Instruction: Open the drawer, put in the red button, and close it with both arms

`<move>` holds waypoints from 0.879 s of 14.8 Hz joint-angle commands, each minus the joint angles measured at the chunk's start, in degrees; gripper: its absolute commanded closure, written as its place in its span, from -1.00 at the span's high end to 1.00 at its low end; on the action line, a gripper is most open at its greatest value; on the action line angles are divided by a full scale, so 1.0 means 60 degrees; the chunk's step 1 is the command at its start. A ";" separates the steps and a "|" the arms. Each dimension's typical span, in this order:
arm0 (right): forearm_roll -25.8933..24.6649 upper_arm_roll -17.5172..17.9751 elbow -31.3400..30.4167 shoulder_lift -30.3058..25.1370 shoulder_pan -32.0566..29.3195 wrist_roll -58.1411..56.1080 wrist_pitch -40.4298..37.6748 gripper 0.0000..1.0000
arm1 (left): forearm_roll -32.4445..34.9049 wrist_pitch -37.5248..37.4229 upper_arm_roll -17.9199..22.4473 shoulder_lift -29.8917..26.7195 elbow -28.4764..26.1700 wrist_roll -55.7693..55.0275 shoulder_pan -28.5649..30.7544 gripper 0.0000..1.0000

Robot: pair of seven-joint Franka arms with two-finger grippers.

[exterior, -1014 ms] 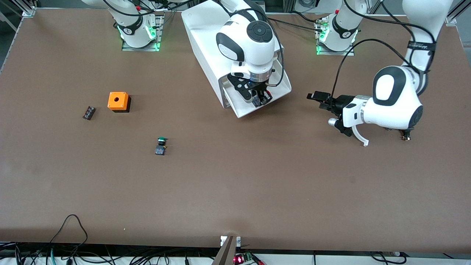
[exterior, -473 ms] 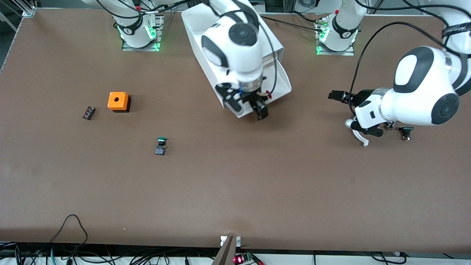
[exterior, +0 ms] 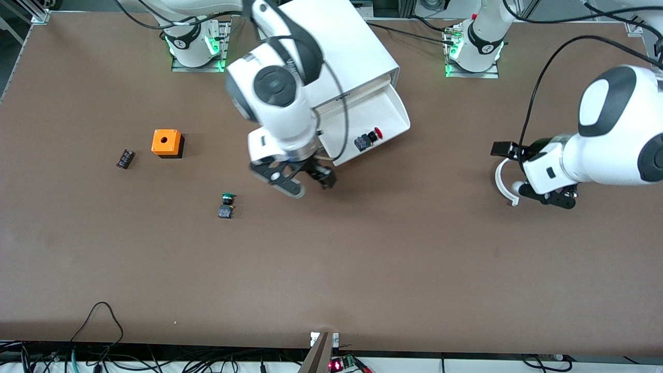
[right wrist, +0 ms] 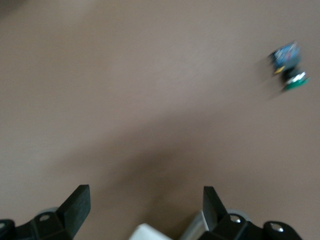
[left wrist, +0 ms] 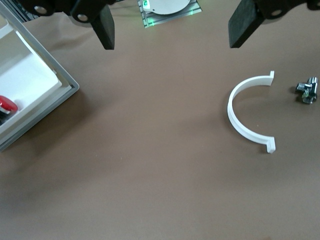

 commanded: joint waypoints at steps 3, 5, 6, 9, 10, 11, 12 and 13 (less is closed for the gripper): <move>0.0188 -0.0011 -0.1499 -0.1040 -0.1161 -0.3142 -0.0294 1.00 | 0.0085 0.0268 -0.0156 0.0367 0.0167 -0.1593 -0.0278 1.00; 0.0203 -0.0332 -0.1706 -0.1187 -0.1367 -0.4270 -0.0308 1.00 | 0.0085 0.0502 -0.0419 0.0250 -0.0302 -0.2606 -0.0571 0.93; 0.0203 -0.0566 -0.1823 -0.1232 -0.1368 -0.4798 -0.0308 1.00 | 0.0085 0.1084 -0.0667 0.0075 -0.0798 -0.3191 -0.0630 0.93; 0.0217 -0.1240 -0.2145 -0.1393 -0.1382 -0.6206 -0.0235 1.00 | 0.0085 0.3937 -0.1400 -0.0482 -0.2672 -0.4540 -0.0631 0.94; 0.0217 -0.1402 -0.2306 -0.1524 -0.1397 -0.6558 -0.0206 1.00 | 0.0099 0.4570 -0.1591 -0.0498 -0.3069 -0.5096 -0.0631 0.94; 0.0217 -0.1505 -0.2481 -0.1655 -0.1426 -0.6822 -0.0177 1.00 | 0.0099 0.5055 -0.1825 -0.0498 -0.3334 -0.5769 -0.0645 0.94; 0.0217 -0.1578 -0.2657 -0.1802 -0.1455 -0.7042 -0.0147 1.00 | 0.0215 0.5465 -0.2132 -0.0498 -0.3627 -0.6616 -0.0660 0.94; 0.0232 -0.1608 -0.2818 -0.1934 -0.1601 -0.7146 -0.0104 1.00 | 0.0260 0.5992 -0.2381 -0.0498 -0.3949 -0.7422 -0.0762 0.94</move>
